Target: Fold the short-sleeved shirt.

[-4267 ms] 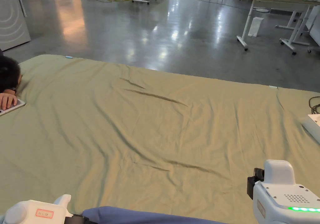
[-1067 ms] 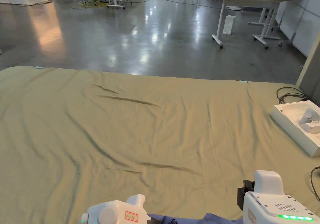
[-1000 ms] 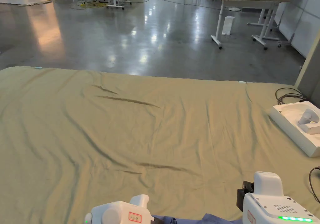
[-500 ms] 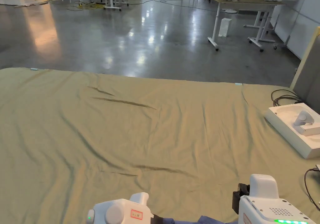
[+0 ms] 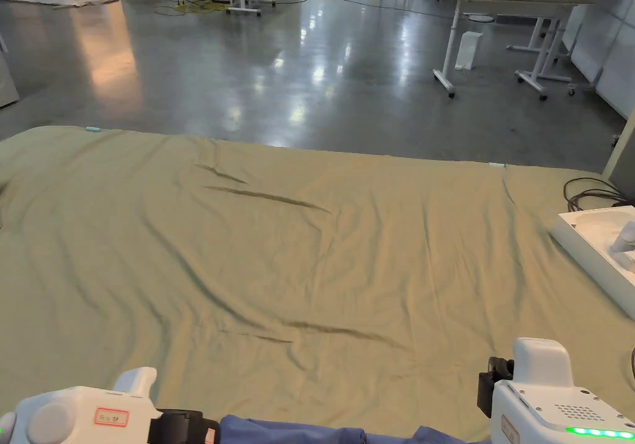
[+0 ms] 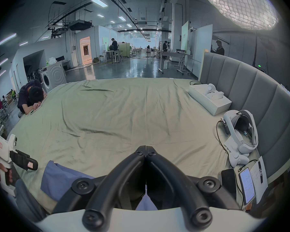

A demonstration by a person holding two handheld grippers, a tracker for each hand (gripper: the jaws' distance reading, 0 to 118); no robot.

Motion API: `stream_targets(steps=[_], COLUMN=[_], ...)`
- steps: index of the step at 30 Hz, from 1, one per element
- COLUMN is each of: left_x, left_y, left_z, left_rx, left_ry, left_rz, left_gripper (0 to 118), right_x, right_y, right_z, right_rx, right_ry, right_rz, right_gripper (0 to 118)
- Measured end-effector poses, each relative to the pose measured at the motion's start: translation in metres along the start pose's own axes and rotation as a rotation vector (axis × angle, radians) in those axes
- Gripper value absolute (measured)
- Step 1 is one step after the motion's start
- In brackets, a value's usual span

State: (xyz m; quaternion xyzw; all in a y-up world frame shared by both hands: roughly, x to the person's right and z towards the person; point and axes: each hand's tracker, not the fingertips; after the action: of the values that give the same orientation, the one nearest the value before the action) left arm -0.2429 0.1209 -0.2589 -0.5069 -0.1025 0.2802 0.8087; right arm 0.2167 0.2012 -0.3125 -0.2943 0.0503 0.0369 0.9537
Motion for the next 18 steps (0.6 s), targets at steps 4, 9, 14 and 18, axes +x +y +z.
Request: stream_targets(steps=[4, 9, 14, 18], left_x=[-0.028, -0.046, -0.046, -0.044], left_y=[-0.004, -0.008, -0.011, -0.01], left_z=[-0.011, -0.043, -0.06, -0.068], left_rx=[-0.043, -0.094, -0.088, -0.088], left_ry=[-0.11, -0.242, -0.403, -0.406], left_rz=[0.059, 0.131, 0.163, 0.148], left_gripper=[66, 67, 67, 67], right_x=[-0.005, -0.009, -0.008, -0.007], right_y=[0.001, 0.002, 0.002, 0.001], right_z=[0.0, 0.001, 0.002, 0.003], right_rx=[-0.003, -0.005, -0.008, -0.013], right_ry=[0.009, 0.011, 0.003, 0.0], right_rz=[0.009, 0.017, 0.023, 0.022], right_gripper=[0, 0, 0, 0])
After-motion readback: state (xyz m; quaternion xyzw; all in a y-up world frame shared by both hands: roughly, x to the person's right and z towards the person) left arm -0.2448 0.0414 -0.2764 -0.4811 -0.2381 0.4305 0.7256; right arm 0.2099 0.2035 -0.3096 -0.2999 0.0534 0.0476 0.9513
